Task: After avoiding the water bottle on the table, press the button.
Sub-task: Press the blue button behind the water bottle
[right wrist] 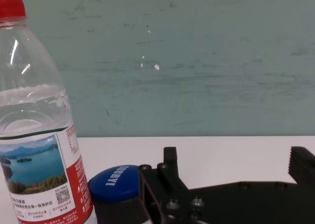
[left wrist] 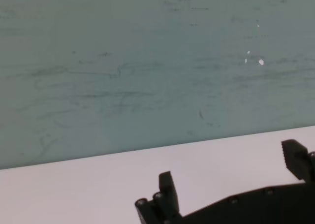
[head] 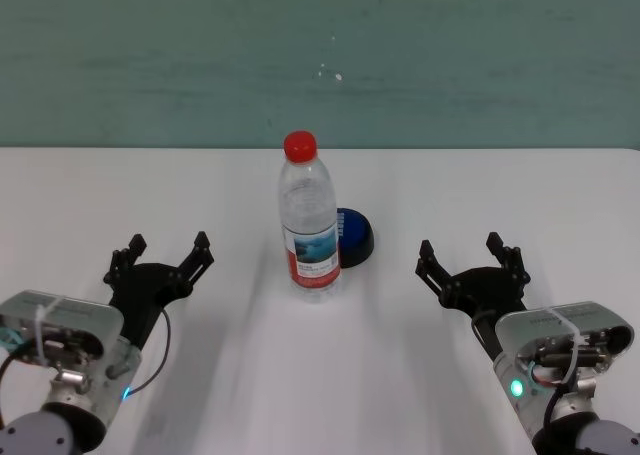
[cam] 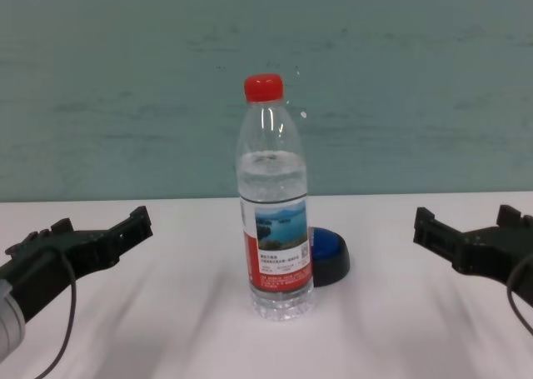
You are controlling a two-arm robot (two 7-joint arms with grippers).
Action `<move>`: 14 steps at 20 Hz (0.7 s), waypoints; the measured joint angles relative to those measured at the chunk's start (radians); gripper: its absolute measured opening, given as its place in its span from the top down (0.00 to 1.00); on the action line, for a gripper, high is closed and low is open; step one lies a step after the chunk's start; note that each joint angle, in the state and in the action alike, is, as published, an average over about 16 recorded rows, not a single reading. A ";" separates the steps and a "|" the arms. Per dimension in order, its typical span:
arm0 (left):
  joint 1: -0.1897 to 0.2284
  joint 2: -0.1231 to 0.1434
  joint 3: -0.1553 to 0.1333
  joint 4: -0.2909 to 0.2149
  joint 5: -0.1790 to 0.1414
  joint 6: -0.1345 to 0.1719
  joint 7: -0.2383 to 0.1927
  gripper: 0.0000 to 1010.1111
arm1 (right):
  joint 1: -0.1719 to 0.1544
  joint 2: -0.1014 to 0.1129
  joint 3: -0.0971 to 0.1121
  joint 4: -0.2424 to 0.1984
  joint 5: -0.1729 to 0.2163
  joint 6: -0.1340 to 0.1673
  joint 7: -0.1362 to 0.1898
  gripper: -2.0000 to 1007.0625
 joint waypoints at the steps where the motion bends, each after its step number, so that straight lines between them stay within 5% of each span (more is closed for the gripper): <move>1: 0.000 0.000 0.000 0.000 0.000 0.000 0.000 0.01 | 0.000 0.000 0.000 0.000 0.000 0.000 0.000 0.00; 14: 0.017 0.004 -0.010 -0.025 0.011 0.008 -0.002 0.01 | 0.000 0.000 0.000 0.000 0.000 0.000 0.000 0.00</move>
